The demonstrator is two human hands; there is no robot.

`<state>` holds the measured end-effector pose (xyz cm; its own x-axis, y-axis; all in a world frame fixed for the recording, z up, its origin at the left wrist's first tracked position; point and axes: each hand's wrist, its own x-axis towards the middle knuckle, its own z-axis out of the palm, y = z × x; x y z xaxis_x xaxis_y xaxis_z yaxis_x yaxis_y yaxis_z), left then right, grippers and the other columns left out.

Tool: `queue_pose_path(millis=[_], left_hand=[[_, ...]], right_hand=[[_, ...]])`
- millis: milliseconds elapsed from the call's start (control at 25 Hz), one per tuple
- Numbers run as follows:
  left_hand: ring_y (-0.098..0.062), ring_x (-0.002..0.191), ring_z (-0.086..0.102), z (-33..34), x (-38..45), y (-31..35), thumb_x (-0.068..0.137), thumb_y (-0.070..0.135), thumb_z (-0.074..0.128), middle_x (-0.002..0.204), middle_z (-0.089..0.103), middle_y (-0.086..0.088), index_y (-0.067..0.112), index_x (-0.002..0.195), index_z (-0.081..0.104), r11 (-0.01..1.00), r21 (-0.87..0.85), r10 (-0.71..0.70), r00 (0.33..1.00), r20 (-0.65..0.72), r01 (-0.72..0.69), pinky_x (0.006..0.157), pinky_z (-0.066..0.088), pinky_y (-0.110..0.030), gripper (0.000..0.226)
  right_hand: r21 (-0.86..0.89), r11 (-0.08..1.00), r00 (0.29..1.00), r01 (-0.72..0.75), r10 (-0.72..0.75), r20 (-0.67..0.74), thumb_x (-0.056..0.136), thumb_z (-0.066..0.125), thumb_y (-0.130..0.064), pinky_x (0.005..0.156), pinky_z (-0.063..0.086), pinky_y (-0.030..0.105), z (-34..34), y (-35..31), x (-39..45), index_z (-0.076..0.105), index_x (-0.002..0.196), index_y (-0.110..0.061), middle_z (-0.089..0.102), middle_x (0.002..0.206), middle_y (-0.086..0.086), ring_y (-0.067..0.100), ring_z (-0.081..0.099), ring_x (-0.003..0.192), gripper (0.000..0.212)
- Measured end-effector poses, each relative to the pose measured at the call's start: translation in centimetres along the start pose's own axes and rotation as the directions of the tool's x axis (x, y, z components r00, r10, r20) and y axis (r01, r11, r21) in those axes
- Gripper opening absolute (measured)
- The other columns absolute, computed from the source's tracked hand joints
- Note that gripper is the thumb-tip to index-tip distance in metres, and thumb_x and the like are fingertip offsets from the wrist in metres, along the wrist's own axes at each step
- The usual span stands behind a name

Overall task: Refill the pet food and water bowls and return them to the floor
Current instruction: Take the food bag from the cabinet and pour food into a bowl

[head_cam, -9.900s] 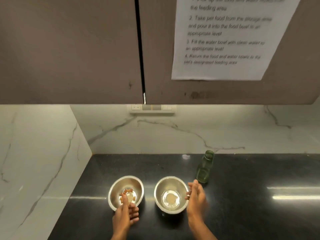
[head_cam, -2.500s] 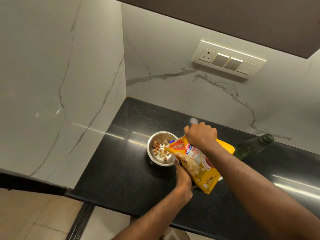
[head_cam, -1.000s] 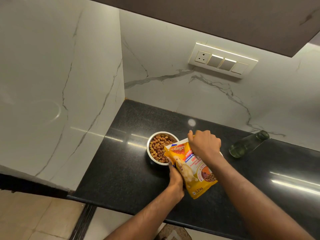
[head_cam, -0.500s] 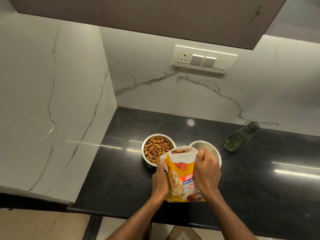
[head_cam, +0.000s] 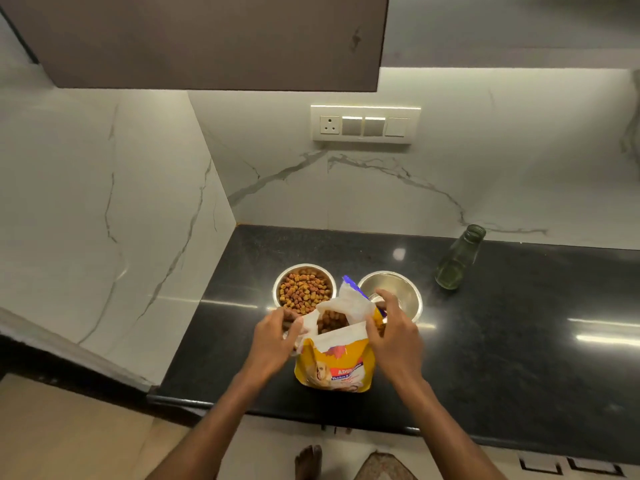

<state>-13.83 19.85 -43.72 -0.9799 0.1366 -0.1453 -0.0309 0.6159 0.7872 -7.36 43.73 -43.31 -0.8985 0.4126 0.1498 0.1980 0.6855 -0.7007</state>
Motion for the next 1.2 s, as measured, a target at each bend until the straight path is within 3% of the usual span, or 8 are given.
queue_pose_path(millis=[200, 400, 480, 640, 840, 920, 1040, 1200], left_hand=[[-0.016, 0.091, 0.076, -4.4, 0.1, 3.6, 0.086, 0.017, 0.086, 0.112, 0.072, -0.003, 0.022, 0.112, 0.068, 0.961, 0.257, -0.162, 0.963, 0.217, 0.103, 0.07, 0.068, -0.031, 0.032], [-0.01, 0.098, 0.072, -7.0, -0.6, 8.2, 0.088, 0.006, 0.082, 0.113, 0.077, -0.001, 0.022, 0.106, 0.076, 0.797, 0.496, 0.285, 0.939, 0.191, -0.343, 0.089, 0.064, -0.028, 0.025], [-0.006, 0.098, 0.074, -6.2, -1.8, 7.7, 0.09, 0.014, 0.083, 0.111, 0.078, 0.003, 0.022, 0.111, 0.075, 0.812, 0.395, 0.413, 0.901, 0.132, -0.43, 0.091, 0.066, -0.033, 0.024], [0.003, 0.123, 0.064, -5.3, -4.6, 2.1, 0.081, 0.046, 0.087, 0.137, 0.068, 0.016, 0.032, 0.142, 0.059, 0.942, -0.175, 0.249, 0.945, -0.213, -0.288, 0.091, 0.06, -0.028, 0.068], [-0.006, 0.158, 0.028, -0.7, -4.1, -2.6, 0.054, 0.042, 0.107, 0.175, 0.019, 0.019, 0.042, 0.168, 0.001, 0.983, -0.162, 0.12, 0.96, 0.254, -0.08, 0.124, 0.039, -0.047, 0.155], [-0.012, 0.14, 0.06, 0.9, -1.9, -0.3, 0.058, 0.036, 0.106, 0.155, 0.059, 0.009, 0.041, 0.161, 0.035, 0.966, -0.23, 0.179, 0.952, 0.25, -0.122, 0.112, 0.054, -0.052, 0.124], [-0.018, 0.097, 0.082, 0.9, 0.9, 2.4, 0.059, 0.032, 0.104, 0.1, 0.086, 0.001, 0.032, 0.105, 0.084, 0.973, -0.211, 0.124, 0.986, 0.113, -0.098, 0.09, 0.065, -0.056, 0.051], [-0.026, 0.074, 0.082, -2.8, 6.4, 8.0, 0.058, 0.072, 0.089, 0.079, 0.083, -0.007, 0.022, 0.088, 0.081, 0.96, -0.215, 0.194, 0.98, 0.05, -0.179, 0.071, 0.067, -0.055, 0.059]], right_hand=[[0.071, 0.988, 0.942, 0.141, -0.156, 0.299, 0.087, 0.083, -0.015, 0.074, 0.057, 0.025, -5.6, -1.1, 2.2, 0.077, 0.112, -0.031, 0.077, 0.109, -0.011, 0.005, 0.07, 0.088, 0.031], [0.044, 0.948, 0.881, 0.315, -0.309, 0.359, 0.086, 0.084, -0.019, 0.082, 0.062, 0.039, -7.2, -0.6, 1.7, 0.072, 0.092, -0.044, 0.076, 0.102, -0.017, 0.005, 0.068, 0.095, 0.028], [0.121, 0.965, 0.878, 0.231, -0.261, 0.402, 0.086, 0.084, -0.034, 0.081, 0.063, 0.037, -7.5, 0.6, 1.0, 0.072, 0.104, -0.046, 0.073, 0.112, -0.02, 0.006, 0.072, 0.095, 0.025], [0.315, 0.944, 0.768, 0.095, -0.27, 0.581, 0.07, 0.098, -0.036, 0.081, 0.062, 0.02, -7.8, 1.8, 0.3, 0.045, 0.15, -0.04, 0.059, 0.13, -0.027, -0.004, 0.07, 0.105, 0.097], [0.262, 0.955, 0.86, 0.135, -0.245, 0.448, 0.061, 0.097, -0.046, 0.095, 0.06, 0.031, -3.6, 1.7, -0.1, 0.047, 0.14, -0.044, 0.068, 0.126, -0.014, 0.003, 0.067, 0.115, 0.093], [0.313, 0.944, 0.932, 0.102, -0.2, 0.301, 0.068, 0.092, -0.05, 0.085, 0.06, 0.03, -1.7, 0.8, -0.5, 0.064, 0.113, -0.041, 0.076, 0.104, -0.014, 0.001, 0.071, 0.099, 0.053], [0.399, 0.916, 0.966, 0.043, -0.139, 0.216, 0.074, 0.088, -0.05, 0.075, 0.061, 0.032, -1.3, -1.3, -0.2, 0.07, 0.085, -0.036, 0.077, 0.082, -0.013, 0.003, 0.074, 0.083, 0.025], [0.372, 0.918, 0.959, 0.139, -0.219, 0.182, 0.081, 0.088, -0.049, 0.067, 0.053, 0.023, -4.7, -4.7, 7.6, 0.073, 0.086, -0.027, 0.072, 0.078, -0.012, 0.006, 0.069, 0.074, 0.027]])
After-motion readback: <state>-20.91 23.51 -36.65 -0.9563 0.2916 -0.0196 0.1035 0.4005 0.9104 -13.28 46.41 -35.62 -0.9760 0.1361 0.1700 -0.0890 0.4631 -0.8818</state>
